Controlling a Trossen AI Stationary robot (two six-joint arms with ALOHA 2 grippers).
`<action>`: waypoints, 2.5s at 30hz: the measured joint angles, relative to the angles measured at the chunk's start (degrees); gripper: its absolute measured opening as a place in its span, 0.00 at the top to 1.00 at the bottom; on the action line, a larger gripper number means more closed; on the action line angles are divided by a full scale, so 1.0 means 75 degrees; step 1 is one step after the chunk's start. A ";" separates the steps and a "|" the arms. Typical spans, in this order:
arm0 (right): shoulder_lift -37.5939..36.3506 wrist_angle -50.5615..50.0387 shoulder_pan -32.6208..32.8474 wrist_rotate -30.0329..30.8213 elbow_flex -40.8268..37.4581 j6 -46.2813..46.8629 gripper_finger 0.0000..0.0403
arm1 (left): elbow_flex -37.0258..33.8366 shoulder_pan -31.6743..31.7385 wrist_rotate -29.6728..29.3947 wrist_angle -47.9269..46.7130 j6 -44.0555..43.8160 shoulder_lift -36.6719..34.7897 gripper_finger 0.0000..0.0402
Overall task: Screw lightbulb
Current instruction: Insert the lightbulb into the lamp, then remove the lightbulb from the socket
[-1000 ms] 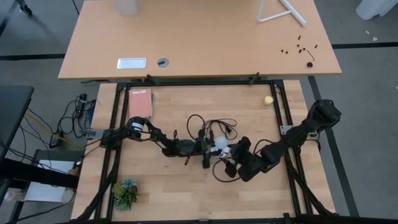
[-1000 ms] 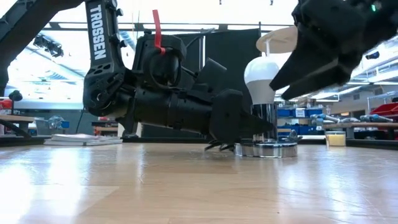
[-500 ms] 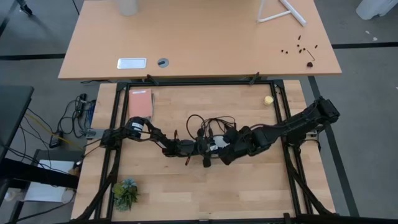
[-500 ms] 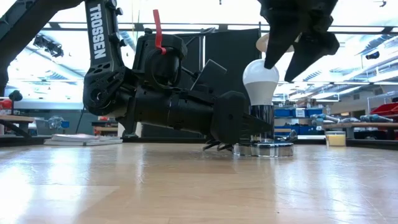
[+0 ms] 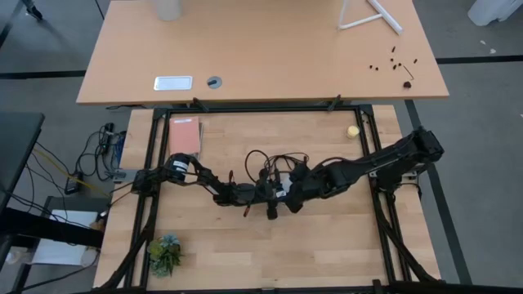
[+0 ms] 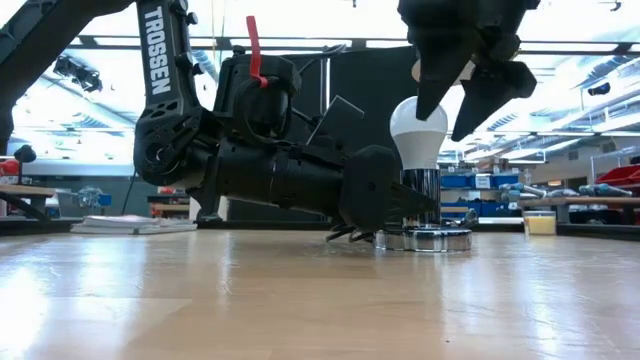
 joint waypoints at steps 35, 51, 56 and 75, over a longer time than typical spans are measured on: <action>0.2187 -0.2604 -0.1425 -0.1591 0.2875 -0.2299 0.14 | -0.0006 0.0003 -0.0054 -0.0070 -0.0073 0.0000 0.57; 0.2213 -0.2217 -0.1663 -0.2242 0.2517 -0.3437 0.18 | -0.0008 0.0003 -0.0054 -0.0067 -0.0061 0.0000 0.57; 0.2213 -0.2177 -0.1792 -0.2378 0.2517 -0.3717 0.29 | -0.0008 0.0009 -0.0066 -0.0067 -0.0073 0.0000 0.57; 0.2213 -0.2212 -0.1682 -0.2407 0.2517 -1.0108 0.32 | -0.0008 0.0000 -0.0049 -0.0064 0.0038 0.0003 0.57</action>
